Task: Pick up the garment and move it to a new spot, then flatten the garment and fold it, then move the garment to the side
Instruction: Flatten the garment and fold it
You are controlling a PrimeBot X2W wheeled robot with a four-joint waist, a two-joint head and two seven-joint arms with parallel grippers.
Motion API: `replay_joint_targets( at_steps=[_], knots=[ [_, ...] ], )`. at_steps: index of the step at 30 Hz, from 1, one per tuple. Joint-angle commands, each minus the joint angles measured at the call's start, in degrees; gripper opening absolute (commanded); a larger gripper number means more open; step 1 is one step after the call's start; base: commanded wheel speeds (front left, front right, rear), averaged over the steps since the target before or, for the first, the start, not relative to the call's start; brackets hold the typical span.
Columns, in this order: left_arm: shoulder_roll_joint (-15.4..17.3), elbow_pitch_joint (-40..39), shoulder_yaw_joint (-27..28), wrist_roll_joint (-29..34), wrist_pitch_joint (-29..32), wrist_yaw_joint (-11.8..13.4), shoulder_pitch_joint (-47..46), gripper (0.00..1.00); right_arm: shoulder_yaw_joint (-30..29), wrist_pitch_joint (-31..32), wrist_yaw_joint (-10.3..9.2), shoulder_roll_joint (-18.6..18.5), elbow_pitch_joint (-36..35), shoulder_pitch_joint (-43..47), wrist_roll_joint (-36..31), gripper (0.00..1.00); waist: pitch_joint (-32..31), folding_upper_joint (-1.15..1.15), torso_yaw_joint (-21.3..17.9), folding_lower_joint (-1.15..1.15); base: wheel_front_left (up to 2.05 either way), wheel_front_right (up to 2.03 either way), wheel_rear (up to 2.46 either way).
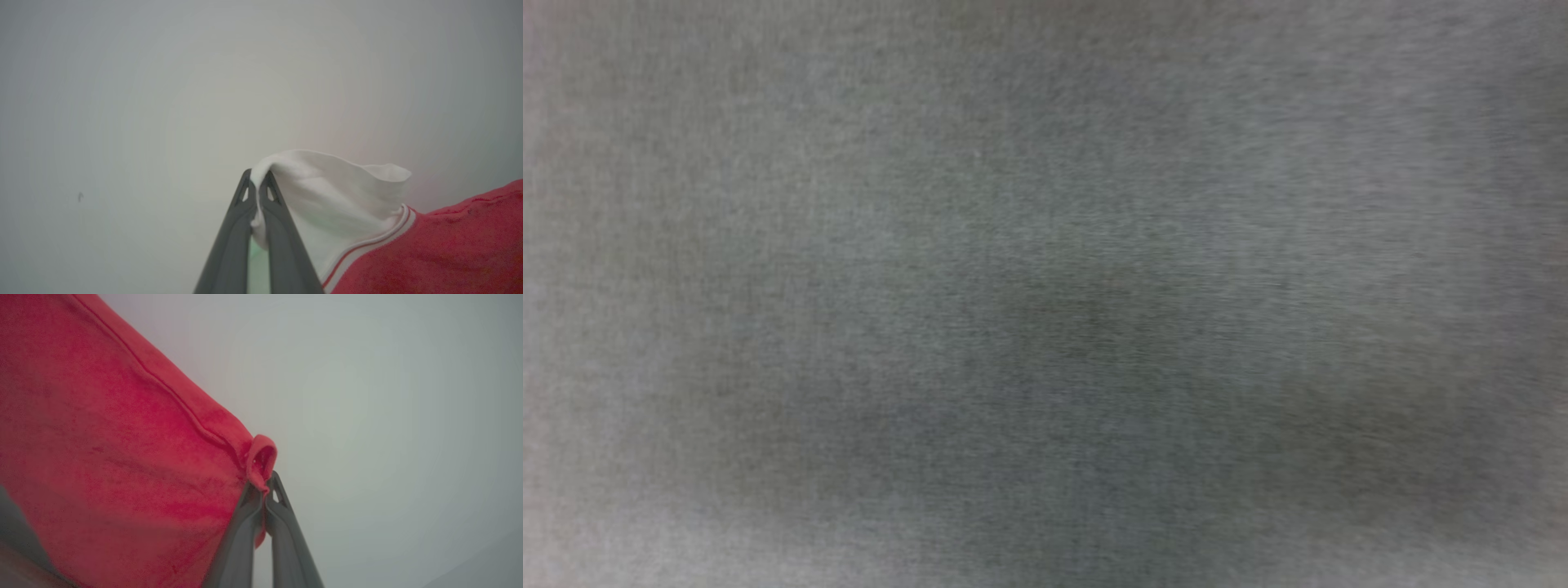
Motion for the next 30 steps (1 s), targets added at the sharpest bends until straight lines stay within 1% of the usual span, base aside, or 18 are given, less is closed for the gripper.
replay_joint_targets(
  at_steps=[1,3,4,8,11,12,13,15,20,23,26,28,30],
  knots=[
    [0.5,-0.3,0.2,0.5,0.0,-0.3,1.8,0.0,-0.8,0.0,-0.07,0.1,0.1,0.5,-1.1,0.0,3.7,0.0,3.3,0.0,0.0,0.0,0.0],
    [0.4,-0.2,1.0,0.1,0.0,-1.3,5.3,0.0,-2.8,0.0,-0.07,1.2,1.1,3.7,-3.3,0.0,3.1,0.0,4.0,0.0,0.0,0.0,0.0],
    [0.4,-0.1,0.8,0.4,0.0,-1.7,7.1,0.0,-3.7,0.0,-0.08,1.1,2.1,5.1,-4.4,0.0,2.6,0.0,4.3,0.0,0.0,0.0,0.0],
    [-0.6,2.1,-0.5,-0.1,0.0,-3.4,14.9,0.0,-4.9,0.4,-0.07,2.3,5.5,10.0,-6.3,0.0,-0.2,0.0,5.5,0.0,0.0,0.0,0.0],
    [-1.2,4.0,-2.8,-1.2,0.1,-4.2,19.8,0.0,-3.9,0.3,-0.07,2.8,7.7,13.3,-5.6,0.0,-3.1,0.0,6.3,0.0,0.0,0.0,0.0],
    [-1.6,4.4,-3.6,-2.1,1.1,-4.2,21.7,0.0,-3.4,0.2,-0.07,3.3,8.1,14.5,-4.9,0.0,-4.1,0.0,6.4,0.0,0.0,0.0,0.0],
    [-1.9,3.8,-4.9,-2.8,2.0,-4.3,23.7,0.0,-3.0,0.2,-0.07,3.7,8.7,15.8,-4.1,0.0,-5.0,0.0,6.6,0.0,0.0,0.0,0.0],
    [-1.2,1.7,-7.4,-5.8,4.7,-4.3,27.5,0.0,-1.8,0.0,-0.07,3.7,9.1,17.9,-2.7,0.0,-7.1,0.0,6.7,0.0,0.0,0.0,0.0],
    [4.0,-6.3,-13.9,-12.2,10.0,-4.3,36.4,0.0,1.5,-0.1,-0.07,3.1,9.5,24.8,2.7,0.0,-12.7,0.0,6.7,0.0,0.0,0.0,0.0],
    [7.4,-11.5,-16.7,-16.3,13.0,-4.3,42.3,0.0,4.3,-0.1,-0.07,2.7,8.1,30.3,6.7,0.0,-16.0,0.0,6.4,0.0,0.0,0.0,0.0],
    [11.3,-16.7,-18.8,-19.9,16.1,-4.4,48.6,0.0,7.8,-0.1,-0.07,1.7,5.7,36.2,11.7,0.0,-19.2,0.0,6.0,0.0,0.0,0.0,0.0],
    [13.7,-20.5,-19.8,-22.3,18.1,-4.4,53.3,0.0,11.1,-0.1,-0.07,1.7,3.5,41.4,15.8,0.0,-21.5,0.0,5.6,0.0,0.0,0.0,0.0],
    [16.5,-25.1,-20.3,-24.0,19.8,-3.8,57.7,0.0,14.6,1.1,-0.07,-0.6,0.4,45.6,19.9,0.0,-23.0,0.0,5.2,0.0,0.0,0.0,0.0]
  ],
)
